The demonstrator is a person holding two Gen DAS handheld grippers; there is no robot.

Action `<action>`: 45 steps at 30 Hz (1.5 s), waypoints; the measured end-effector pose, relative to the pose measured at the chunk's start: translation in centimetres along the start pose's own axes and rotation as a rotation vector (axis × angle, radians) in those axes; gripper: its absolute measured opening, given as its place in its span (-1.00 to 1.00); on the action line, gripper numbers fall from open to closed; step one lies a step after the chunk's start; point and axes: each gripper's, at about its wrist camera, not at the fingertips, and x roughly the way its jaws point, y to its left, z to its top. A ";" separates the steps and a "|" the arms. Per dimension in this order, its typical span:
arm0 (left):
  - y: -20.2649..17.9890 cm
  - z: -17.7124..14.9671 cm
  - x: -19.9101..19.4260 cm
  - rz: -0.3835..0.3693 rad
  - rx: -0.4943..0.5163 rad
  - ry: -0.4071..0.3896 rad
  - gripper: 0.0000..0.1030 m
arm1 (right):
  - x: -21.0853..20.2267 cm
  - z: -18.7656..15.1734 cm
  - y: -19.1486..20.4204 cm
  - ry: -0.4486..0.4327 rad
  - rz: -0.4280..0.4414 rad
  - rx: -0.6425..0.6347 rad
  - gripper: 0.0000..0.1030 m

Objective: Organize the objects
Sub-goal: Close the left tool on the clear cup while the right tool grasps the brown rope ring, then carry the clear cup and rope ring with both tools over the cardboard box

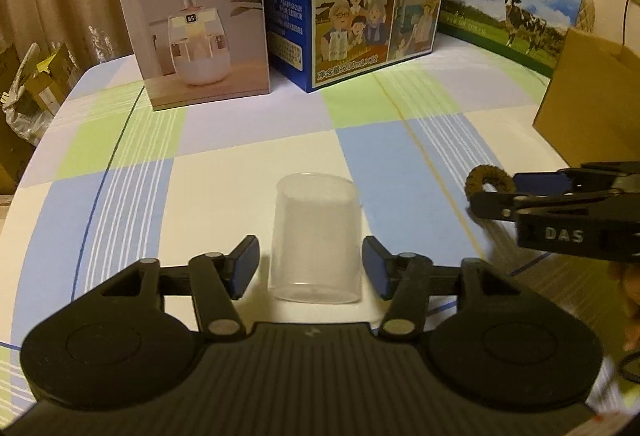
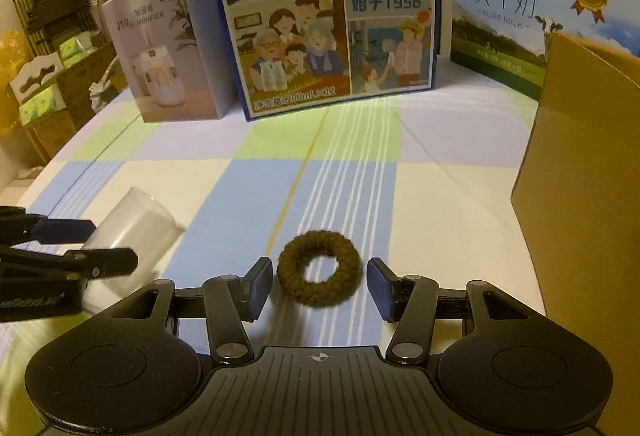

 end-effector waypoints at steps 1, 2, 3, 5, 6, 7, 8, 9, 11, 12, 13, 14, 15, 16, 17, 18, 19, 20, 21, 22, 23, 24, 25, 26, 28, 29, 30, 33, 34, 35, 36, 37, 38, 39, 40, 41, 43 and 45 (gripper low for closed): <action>0.0 0.0 0.0 -0.007 -0.006 -0.003 0.06 | 0.1 0.1 0.0 -0.004 0.001 -0.005 -0.03; 0.0 0.0 0.1 -0.009 -0.010 -0.006 0.08 | 0.2 0.1 0.1 -0.008 0.006 -0.007 -0.04; 0.0 0.0 0.2 -0.011 -0.011 -0.007 0.09 | 0.3 0.1 0.2 -0.012 0.010 -0.011 -0.04; -0.1 0.0 0.3 -0.013 -0.008 -0.013 0.10 | 0.3 0.0 0.7 -0.015 0.002 -0.048 -0.04; -0.1 0.0 0.4 -0.012 -0.009 -0.015 0.10 | 0.4 -0.1 0.9 -0.015 -0.004 -0.068 -0.04; -0.1 0.0 0.4 -0.012 -0.011 -0.015 0.10 | 0.5 -0.1 1.1 -0.014 -0.011 -0.082 -0.14; -0.1 0.0 0.5 -0.013 -0.018 -0.016 0.10 | 0.5 -0.1 1.2 -0.015 -0.023 -0.088 -0.25; 0.0 0.0 0.6 -0.015 -0.028 -0.021 0.10 | 0.5 -0.1 1.1 -0.016 -0.032 -0.087 -0.40; 0.2 -0.1 0.7 -0.014 -0.042 -0.027 0.10 | 0.5 0.0 1.0 -0.009 -0.035 -0.077 -0.61; 0.3 -0.2 0.8 -0.014 -0.045 -0.030 0.10 | 0.5 0.1 1.0 -0.006 -0.034 -0.067 -0.67; 0.4 -0.2 0.9 -0.014 -0.048 -0.031 0.10 | 0.4 0.1 1.0 -0.002 -0.035 -0.060 -0.67; 0.4 -0.3 1.0 -0.015 -0.049 -0.031 0.10 | 0.4 0.1 1.0 0.001 -0.036 -0.061 -0.68; 0.4 -0.3 1.1 -0.016 -0.048 -0.032 0.10 | 0.4 0.1 1.1 0.003 -0.036 -0.063 -0.68; 0.4 -0.4 1.1 -0.018 -0.050 -0.035 0.10 | 0.4 0.1 1.2 0.004 -0.035 -0.062 -0.68; 0.4 -0.4 1.1 -0.021 -0.051 -0.038 0.10 | 0.4 0.1 1.2 0.004 -0.036 -0.062 -0.68; 0.4 -0.4 1.2 -0.022 -0.051 -0.040 0.09 | 0.3 0.1 1.3 0.003 -0.037 -0.064 -0.68; 0.3 -0.4 1.2 -0.022 -0.051 -0.043 0.09 | 0.3 0.1 1.3 0.003 -0.037 -0.062 -0.68; 0.3 -0.4 1.3 -0.023 -0.050 -0.045 0.08 | 0.3 0.1 1.2 0.004 -0.036 -0.060 -0.68; 0.3 -0.3 1.3 -0.022 -0.051 -0.048 0.04 | 0.3 0.1 1.3 0.004 -0.034 -0.060 -0.68; 0.2 -0.3 1.3 -0.019 -0.049 -0.049 0.01 | 0.3 0.1 1.3 0.005 -0.032 -0.062 -0.68; 0.2 -0.3 1.3 -0.017 -0.047 -0.048 -0.03 | 0.3 0.1 1.3 0.006 -0.029 -0.061 -0.68; 0.2 -0.3 1.4 -0.016 -0.046 -0.045 -0.08 | 0.2 0.1 1.4 0.008 -0.025 -0.058 -0.68; 0.2 -0.3 1.5 -0.014 -0.047 -0.043 -0.09 | 0.2 0.1 1.4 0.010 -0.018 -0.050 -0.68; 0.2 -0.4 1.5 -0.014 -0.046 -0.040 -0.09 | 0.2 0.2 1.5 0.012 -0.010 -0.044 -0.68; 0.2 -0.4 1.5 -0.014 -0.043 -0.040 -0.10 | 0.1 0.3 1.8 0.010 -0.001 -0.046 -0.68; 0.2 -0.4 1.5 -0.015 -0.047 -0.039 -0.10 | 0.0 0.3 2.0 0.008 0.004 -0.049 -0.68; 0.2 -0.4 1.6 -0.019 -0.050 -0.036 -0.10 | -0.1 0.4 2.2 0.008 0.009 -0.051 -0.68; 0.2 -0.4 1.5 -0.020 -0.063 -0.024 -0.10 | -0.3 0.4 2.6 0.008 0.020 -0.055 -0.69; 0.2 -0.4 1.4 -0.017 -0.073 -0.020 -0.10 | -0.5 0.5 2.7 0.006 0.023 -0.055 -0.69; 0.3 -0.5 1.3 -0.013 -0.085 -0.015 -0.10 | -0.6 0.5 2.8 0.004 0.025 -0.056 -0.69; 0.4 -0.5 1.1 -0.006 -0.098 -0.012 -0.10 | -0.8 0.5 2.8 0.002 0.027 -0.056 -0.69; 0.4 -0.6 0.9 -0.005 -0.106 -0.009 -0.10 | -1.1 0.6 2.9 0.000 0.028 -0.055 -0.69; 0.4 -0.6 0.7 -0.008 -0.110 -0.008 -0.10 | -1.3 0.7 2.9 -0.004 0.030 -0.051 -0.69; 0.4 -0.7 0.4 -0.007 -0.111 -0.009 -0.11 | -1.7 0.8 3.0 -0.008 0.031 -0.046 -0.69; 0.3 -0.7 0.0 -0.003 -0.109 -0.008 -0.11 | -2.0 0.9 3.0 -0.013 0.034 -0.039 -0.69; 0.1 -0.7 -0.4 -0.002 -0.104 -0.009 -0.11 | -2.4 1.0 3.0 -0.019 0.036 -0.032 -0.69; 0.0 -0.6 -1.3 0.001 -0.107 -0.020 -0.11 | -3.3 1.2 3.1 -0.029 0.040 -0.022 -0.69; -0.2 -0.7 -2.5 -0.001 -0.115 -0.030 -0.11 | -4.3 1.2 3.2 -0.037 0.048 -0.014 -0.69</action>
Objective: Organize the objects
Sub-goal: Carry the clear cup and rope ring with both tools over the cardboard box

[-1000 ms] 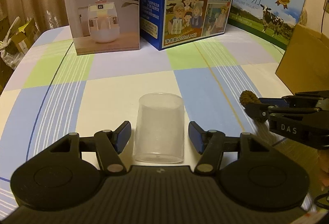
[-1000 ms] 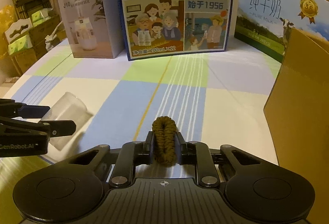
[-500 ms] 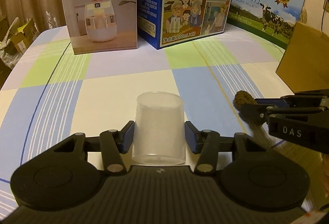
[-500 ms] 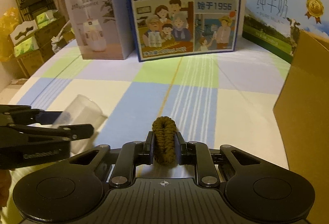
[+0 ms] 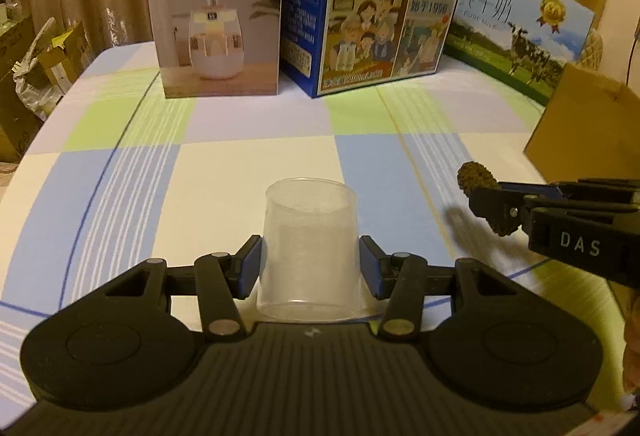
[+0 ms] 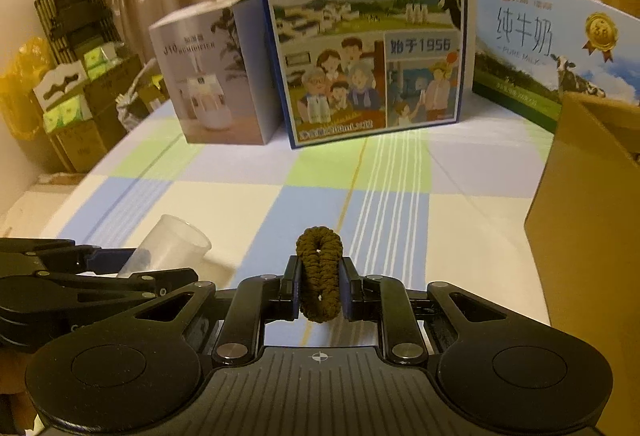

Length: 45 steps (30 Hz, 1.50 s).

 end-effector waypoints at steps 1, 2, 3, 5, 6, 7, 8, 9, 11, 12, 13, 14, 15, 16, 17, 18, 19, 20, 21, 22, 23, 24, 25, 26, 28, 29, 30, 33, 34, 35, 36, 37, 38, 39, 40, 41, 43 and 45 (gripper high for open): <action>-0.1 0.0 -0.5 0.001 -0.003 -0.004 -0.11 | -0.4 0.0 0.0 0.000 0.005 0.003 -0.69; -0.1 -0.1 -1.0 0.002 -0.006 -0.004 -0.11 | -1.1 -0.1 0.0 -0.001 0.009 0.009 -0.69; -0.2 -0.2 -1.6 0.001 -0.012 -0.003 -0.11 | -1.8 -0.2 0.0 -0.006 0.013 0.017 -0.70; -0.3 -0.5 -3.0 -0.017 -0.041 -0.005 -0.11 | -3.5 -0.4 -0.2 -0.014 0.019 0.038 -0.69; -0.4 -0.8 -3.9 -0.032 -0.061 -0.008 -0.11 | -4.2 -0.5 -0.2 -0.018 0.023 0.047 -0.69; -0.5 -0.9 -4.8 -0.040 -0.071 -0.016 -0.11 | -5.1 -0.7 -0.2 -0.023 0.025 0.053 -0.69; -0.8 -1.1 -5.6 -0.042 -0.074 -0.026 -0.11 | -5.9 -0.9 -0.1 -0.028 0.027 0.057 -0.69; -1.2 -1.3 -6.7 -0.042 -0.073 -0.040 -0.11 | -6.7 -1.1 0.0 -0.034 0.030 0.061 -0.69; -2.0 -2.0 -8.6 -0.031 -0.083 -0.061 -0.11 | -8.5 -1.7 0.1 -0.045 0.044 0.082 -0.69; -2.4 -2.5 -9.6 -0.026 -0.095 -0.067 -0.11 | -9.4 -2.2 0.2 -0.049 0.055 0.099 -0.69; -2.9 -3.2 -10.6 -0.022 -0.106 -0.069 -0.11 | -10.2 -2.6 0.2 -0.052 0.061 0.111 -0.69; -3.5 -3.9 -11.6 -0.023 -0.111 -0.072 -0.11 | -11.2 -3.0 0.4 -0.057 0.064 0.118 -0.69; -4.1 -4.6 -12.5 -0.026 -0.117 -0.072 -0.11 | -12.0 -3.5 0.7 -0.059 0.066 0.120 -0.69; -4.7 -5.5 -13.4 -0.027 -0.121 -0.072 -0.11 | -12.9 -4.0 0.9 -0.060 0.066 0.123 -0.69; -5.3 -6.2 -14.3 -0.027 -0.121 -0.072 -0.11 | -13.8 -4.6 1.2 -0.058 0.068 0.128 -0.69; -5.8 -6.7 -15.0 -0.028 -0.124 -0.071 -0.11 | -14.7 -5.1 1.4 -0.056 0.074 0.131 -0.69; -6.3 -7.4 -15.7 -0.028 -0.130 -0.064 -0.11 | -15.7 -5.7 1.7 -0.056 0.079 0.131 -0.69; -6.7 -8.0 -16.5 -0.033 -0.135 -0.058 -0.11 | -16.7 -6.2 1.9 -0.056 0.081 0.130 -0.69; -7.1 -8.6 -17.2 -0.035 -0.142 -0.057 -0.11 | -18.0 -6.8 2.1 -0.057 0.083 0.134 -0.69; -7.4 -9.2 -18.0 -0.033 -0.151 -0.053 -0.11 | -19.0 -7.3 2.2 -0.059 0.084 0.139 -0.69; -7.8 -9.8 -18.7 -0.034 -0.158 -0.050 -0.11 | -20.0 -7.8 2.2 -0.060 0.081 0.145 -0.69; -8.2 -10.3 -19.5 -0.039 -0.166 -0.047 -0.11 | -21.0 -8.3 2.2 -0.061 0.075 0.153 -0.69; -8.4 -10.7 -20.1 -0.039 -0.174 -0.045 -0.11 | -22.1 -8.8 2.1 -0.063 0.069 0.165 -0.69; -8.7 -11.1 -20.9 -0.037 -0.180 -0.046 -0.11 | -23.2 -9.3 2.0 -0.065 0.064 0.179 -0.69; -9.4 -11.8 -22.3 -0.030 -0.184 -0.053 -0.11 | -25.1 -10.2 2.0 -0.070 0.059 0.191 -0.69; -9.8 -12.1 -23.0 -0.025 -0.188 -0.058 -0.11 | -26.0 -10.6 2.1 -0.074 0.057 0.189 -0.69; -10.0 -12.5 -23.7 -0.024 -0.195 -0.061 -0.11 | -26.9 -11.0 2.2 -0.074 0.053 0.183 -0.69; -10.9 -13.5 -25.6 -0.031 -0.212 -0.069 -0.11 | -29.2 -11.9 2.3 -0.078 0.044 0.174 -0.69; -11.2 -13.8 -26.2 -0.028 -0.207 -0.071 -0.11 | -29.8 -12.2 2.2 -0.080 0.042 0.174 -0.69; -11.5 -14.0 -26.7 -0.027 -0.202 -0.073 -0.11 | -30.5 -12.5 2.2 -0.083 0.039 0.172 -0.69; -11.8 -14.2 -27.2 -0.028 -0.199 -0.075 -0.11 | -31.1 -12.8 2.2 -0.086 0.036 0.167 -0.69; -11.9 -14.4 -27.6 -0.030 -0.200 -0.076 -0.11 | -31.8 -13.0 2.2 -0.091 0.031 0.158 -0.69; -12.1 -14.6 -28.0 -0.030 -0.202 -0.077 -0.11 | -32.4 -13.3 2.2 -0.095 0.024 0.149 -0.69; -12.4 -14.8 -28.4 -0.032 -0.201 -0.079 -0.11 | -32.9 -13.6 2.1 -0.099 0.017 0.141 -0.69; -12.6 -15.1 -28.8 -0.032 -0.197 -0.080 -0.11 | -33.4 -13.9 2.0 -0.102 0.012 0.136 -0.69; -12.9 -15.2 -29.1 -0.031 -0.191 -0.081 -0.11 | -33.8 -14.1 1.9 -0.105 0.006 0.131 -0.69; -13.4 -15.5 -29.6 -0.034 -0.187 -0.081 -0.11 | -34.5 -14.5 1.7 -0.110 -0.005 0.122 -0.69; -13.6 -15.5 -29.8 -0.036 -0.187 -0.081 -0.11 | -35.1 -14.8 1.6 -0.114 -0.012 0.117 -0.69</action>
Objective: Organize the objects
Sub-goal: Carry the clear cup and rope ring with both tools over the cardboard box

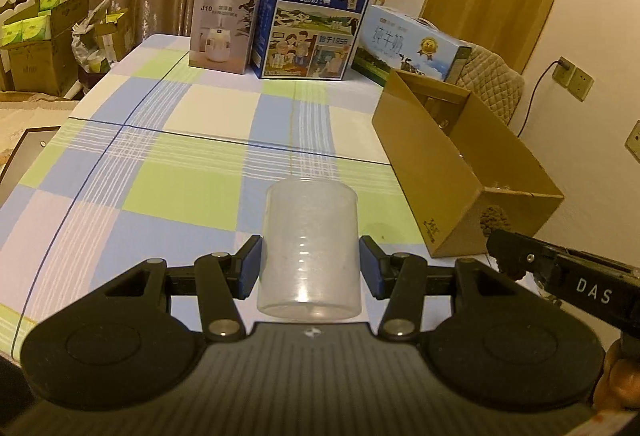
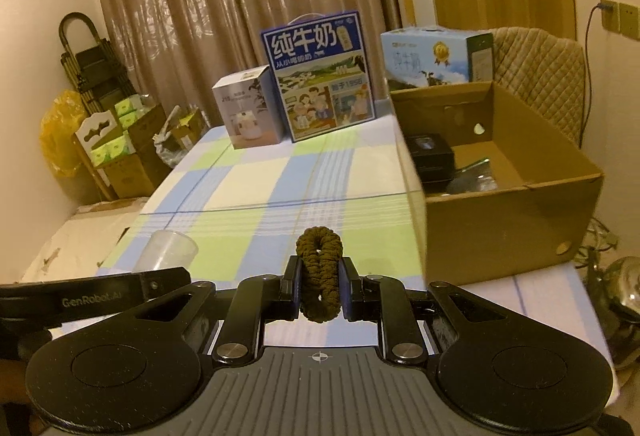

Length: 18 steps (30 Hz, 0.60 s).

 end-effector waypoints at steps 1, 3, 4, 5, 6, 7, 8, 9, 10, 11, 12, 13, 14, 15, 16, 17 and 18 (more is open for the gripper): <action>-0.2 0.0 -0.1 0.002 0.005 -0.001 -0.11 | -0.3 0.0 -0.2 -0.001 -0.002 0.001 -0.69; -0.6 0.0 -0.4 0.004 0.014 -0.005 -0.11 | -0.8 -0.1 -0.5 -0.007 -0.007 0.005 -0.69; -0.9 0.0 -0.6 0.003 0.017 -0.007 -0.11 | -1.1 -0.1 -0.7 -0.011 -0.010 0.007 -0.69; -1.1 0.0 -0.7 0.002 0.020 -0.008 -0.11 | -1.3 -0.1 -1.0 -0.015 -0.011 0.010 -0.69; -1.2 0.1 -0.8 0.002 0.023 -0.010 -0.11 | -1.6 -0.1 -1.1 -0.017 -0.011 0.012 -0.69; -1.4 0.1 -1.0 0.003 0.026 -0.012 -0.11 | -1.8 -0.1 -1.3 -0.020 -0.012 0.014 -0.69; -1.6 0.1 -1.1 0.004 0.029 -0.013 -0.11 | -2.1 -0.2 -1.3 -0.024 -0.014 0.016 -0.69; -1.8 0.1 -1.3 0.004 0.031 -0.013 -0.11 | -2.3 -0.2 -1.4 -0.027 -0.015 0.019 -0.69; -2.0 0.1 -1.5 0.003 0.032 -0.015 -0.11 | -2.5 -0.3 -1.5 -0.030 -0.014 0.023 -0.69; -2.2 0.1 -1.7 0.002 0.033 -0.017 -0.11 | -2.6 -0.3 -1.6 -0.033 -0.013 0.024 -0.69; -2.4 0.1 -1.9 0.001 0.035 -0.019 -0.11 | -2.8 -0.2 -1.7 -0.035 -0.013 0.024 -0.69; -2.6 0.0 -2.1 0.000 0.037 -0.020 -0.11 | -3.0 -0.2 -1.7 -0.038 -0.012 0.025 -0.69; -2.8 0.0 -2.3 -0.001 0.041 -0.021 -0.11 | -3.2 -0.3 -1.8 -0.042 -0.011 0.025 -0.69; -2.9 0.0 -2.5 -0.001 0.043 -0.024 -0.11 | -3.3 -0.2 -1.9 -0.045 -0.010 0.025 -0.69; -3.1 0.0 -2.6 -0.001 0.046 -0.026 -0.11 | -3.5 -0.2 -2.0 -0.049 -0.010 0.025 -0.69; -3.2 0.0 -2.7 -0.003 0.047 -0.027 -0.11 | -3.7 -0.3 -2.1 -0.053 -0.011 0.026 -0.69; -3.4 0.0 -2.8 -0.005 0.048 -0.028 -0.11 | -3.9 -0.3 -2.2 -0.057 -0.012 0.028 -0.69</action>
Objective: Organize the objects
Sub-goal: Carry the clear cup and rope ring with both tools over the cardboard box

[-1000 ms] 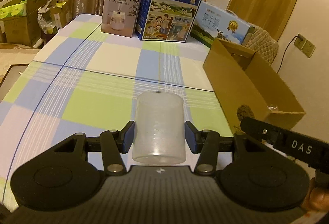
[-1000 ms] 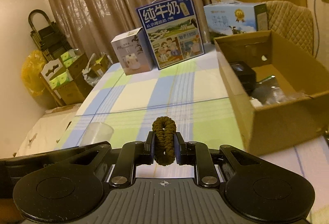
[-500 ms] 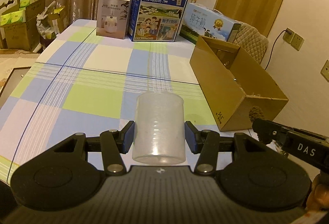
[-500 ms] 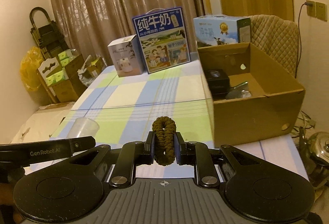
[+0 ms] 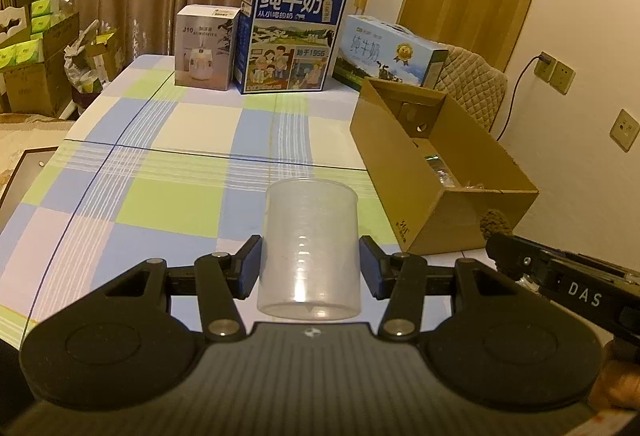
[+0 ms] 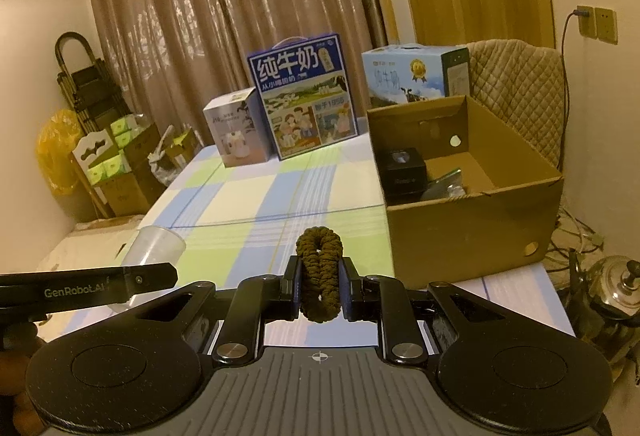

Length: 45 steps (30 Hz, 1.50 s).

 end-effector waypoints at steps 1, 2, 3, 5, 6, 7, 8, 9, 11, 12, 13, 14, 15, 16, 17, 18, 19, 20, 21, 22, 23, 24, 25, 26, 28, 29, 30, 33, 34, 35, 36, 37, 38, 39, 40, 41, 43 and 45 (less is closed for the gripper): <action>-0.2 0.1 0.0 -0.003 0.002 -0.001 -0.11 | -0.1 0.0 -0.2 -0.003 -0.003 0.001 -0.69; -0.4 0.2 0.0 -0.005 0.006 -0.002 -0.11 | -0.2 0.1 -0.3 -0.004 -0.006 0.003 -0.69; -0.6 0.2 0.0 -0.008 0.009 -0.001 -0.11 | -0.3 0.2 -0.5 -0.006 -0.010 0.006 -0.69; -1.0 0.4 0.2 -0.017 0.013 0.003 -0.11 | -0.5 0.3 -0.9 -0.008 -0.019 0.016 -0.69; -1.2 0.5 0.4 -0.021 0.017 0.006 -0.11 | -0.5 0.4 -1.2 -0.006 -0.024 0.020 -0.69; -1.5 0.5 0.5 -0.026 0.020 0.008 -0.11 | -0.6 0.4 -1.4 -0.005 -0.029 0.021 -0.69; -1.8 0.6 0.6 -0.033 0.024 0.008 -0.11 | -0.6 0.5 -1.6 -0.003 -0.035 0.020 -0.69; -2.1 0.7 0.9 -0.039 0.027 0.010 -0.11 | -0.6 0.5 -1.8 -0.003 -0.041 0.021 -0.69; -2.7 0.9 1.5 -0.049 0.041 0.012 -0.11 | -0.5 0.7 -2.4 -0.004 -0.053 0.026 -0.69; -3.0 1.0 1.7 -0.053 0.045 0.014 -0.11 | -0.4 0.8 -2.7 -0.003 -0.060 0.028 -0.69; -3.3 1.1 2.0 -0.058 0.048 0.016 -0.11 | -0.4 0.9 -2.9 -0.002 -0.065 0.030 -0.69; -3.5 1.2 2.2 -0.063 0.051 0.019 -0.11 | -0.5 0.9 -3.2 -0.001 -0.072 0.031 -0.69; -3.7 1.2 2.4 -0.067 0.052 0.021 -0.11 | -0.5 0.9 -3.4 -0.001 -0.077 0.031 -0.69; -3.9 1.3 2.6 -0.071 0.055 0.023 -0.11 | -0.5 1.0 -3.6 0.001 -0.082 0.033 -0.69; -4.1 1.3 2.8 -0.075 0.058 0.026 -0.11 | -0.4 1.0 -3.8 0.002 -0.087 0.034 -0.69; -4.3 1.3 3.0 -0.079 0.060 0.029 -0.11 | -0.4 1.0 -4.1 0.002 -0.092 0.036 -0.69; -4.5 1.3 3.2 -0.082 0.061 0.032 -0.11 | -0.4 1.0 -4.3 0.003 -0.097 0.038 -0.69; -4.6 1.4 3.4 -0.085 0.063 0.034 -0.11 | -0.4 1.1 -4.6 0.004 -0.101 0.042 -0.69; -4.8 1.4 3.6 -0.088 0.064 0.037 -0.11 | -0.3 1.1 -4.8 0.005 -0.105 0.046 -0.69; -4.9 1.5 3.8 -0.091 0.065 0.040 -0.11 | -0.3 1.1 -5.1 0.005 -0.108 0.048 -0.69; -5.0 1.5 4.0 -0.095 0.065 0.044 -0.11 | -0.3 1.1 -5.3 0.006 -0.112 0.050 -0.69; -5.1 1.6 4.2 -0.097 0.065 0.046 -0.11 | -0.3 1.1 -5.6 0.007 -0.116 0.052 -0.69; -5.3 1.6 4.4 -0.099 0.066 0.049 -0.11 | -0.3 1.2 -5.8 0.006 -0.119 0.053 -0.69; -5.4 1.7 4.6 -0.101 0.069 0.051 -0.11 | -0.3 1.2 -5.9 0.005 -0.124 0.054 -0.69; -5.8 1.8 4.9 -0.102 0.071 0.056 -0.11 | -0.3 1.4 -6.3 0.003 -0.131 0.055 -0.69; -6.0 1.8 5.0 -0.104 0.074 0.058 -0.11 | -0.3 1.5 -6.5 0.000 -0.135 0.057 -0.69; -6.3 1.9 5.2 -0.106 0.075 0.060 -0.11 | -0.2 1.6 -6.7 -0.003 -0.139 0.058 -0.69; -7.1 2.2 5.7 -0.116 0.081 0.064 -0.11 | -0.3 1.9 -7.4 -0.011 -0.149 0.063 -0.69; -7.4 2.4 5.9 -0.121 0.083 0.064 -0.11 | -0.3 2.0 -7.5 -0.013 -0.153 0.063 -0.69; -7.7 2.5 6.1 -0.126 0.084 0.064 -0.11 | -0.4 2.1 -7.8 -0.015 -0.157 0.062 -0.69; -8.1 2.7 6.2 -0.130 0.085 0.064 -0.11 | -0.5 2.3 -8.0 -0.018 -0.162 0.061 -0.69; -8.4 2.8 6.5 -0.137 0.086 0.064 -0.11 | -0.6 2.5 -8.3 -0.021 -0.167 0.059 -0.69; -8.8 3.0 6.7 -0.143 0.086 0.065 -0.11 | -0.6 2.7 -8.6 -0.024 -0.172 0.059 -0.69; -9.2 3.2 6.9 -0.148 0.086 0.064 -0.11 | -0.7 2.9 -8.9 -0.027 -0.178 0.058 -0.69; -9.5 3.5 7.1 -0.154 0.088 0.063 -0.11 | -0.8 3.2 -9.2 -0.030 -0.184 0.058 -0.69; -9.9 3.8 7.3 -0.159 0.089 0.062 -0.11 | -0.8 3.4 -9.5 -0.033 -0.189 0.057 -0.69; -10.7 4.4 7.8 -0.167 0.096 0.060 -0.11 | -0.8 4.0 -10.1 -0.034 -0.198 0.054 -0.69; -11.3 5.0 8.2 -0.175 0.104 0.061 -0.11 | -0.7 4.5 -10.6 -0.031 -0.202 0.045 -0.69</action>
